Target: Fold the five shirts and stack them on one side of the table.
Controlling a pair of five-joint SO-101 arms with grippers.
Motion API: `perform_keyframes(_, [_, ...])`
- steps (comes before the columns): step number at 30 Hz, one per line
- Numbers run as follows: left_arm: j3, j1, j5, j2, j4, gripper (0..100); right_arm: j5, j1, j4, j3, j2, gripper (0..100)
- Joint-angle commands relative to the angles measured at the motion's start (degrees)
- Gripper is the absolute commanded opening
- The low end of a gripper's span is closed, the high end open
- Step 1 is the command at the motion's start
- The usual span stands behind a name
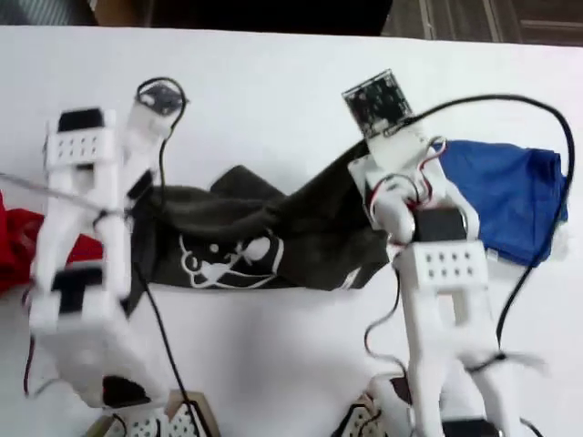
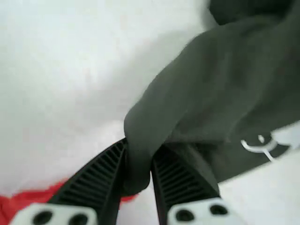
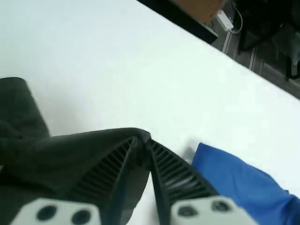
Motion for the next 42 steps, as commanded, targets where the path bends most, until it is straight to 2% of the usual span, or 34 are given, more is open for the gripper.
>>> perform_keyframes(1, [-25.71,0.44,0.18,15.38,7.56,3,0.26,1.89,-2.68,0.09,4.62,2.2])
perform_keyframes(3, [-37.05,0.26,0.18,22.24,12.31,5,0.26,1.98,-2.77,0.18,5.93,2.2])
perform_keyframes(6, [-51.56,-1.85,0.62,29.36,15.91,17,0.26,1.98,-4.53,0.18,6.90,2.2])
perform_keyframes(8, [-56.92,-4.84,2.20,30.24,15.65,24,0.26,1.98,-5.67,0.18,7.34,2.2])
perform_keyframes(10, [-59.47,-7.38,2.11,30.24,15.65,24,0.26,1.98,-6.81,0.18,8.13,2.2])
perform_keyframes(17, [-57.80,-12.40,-1.05,30.86,15.74,23,0.26,1.98,-11.21,-0.18,11.74,2.2])
perform_keyframes(24, [-44.70,-8.53,-3.78,30.24,15.65,23,0.18,1.98,-11.91,-0.18,12.09,2.2])
perform_keyframes(29, [-43.74,-4.48,-3.25,30.86,14.42,23,0.18,1.98,-11.91,-0.18,12.26,2.2])
perform_keyframes(36, [-48.22,0.00,2.99,30.95,11.43,23,0.00,1.71,-11.91,-0.18,12.35,2.2])
perform_keyframes(42, [-48.57,0.26,10.29,33.23,1.41,22,0.00,1.71,-11.91,-0.09,12.35,2.2])
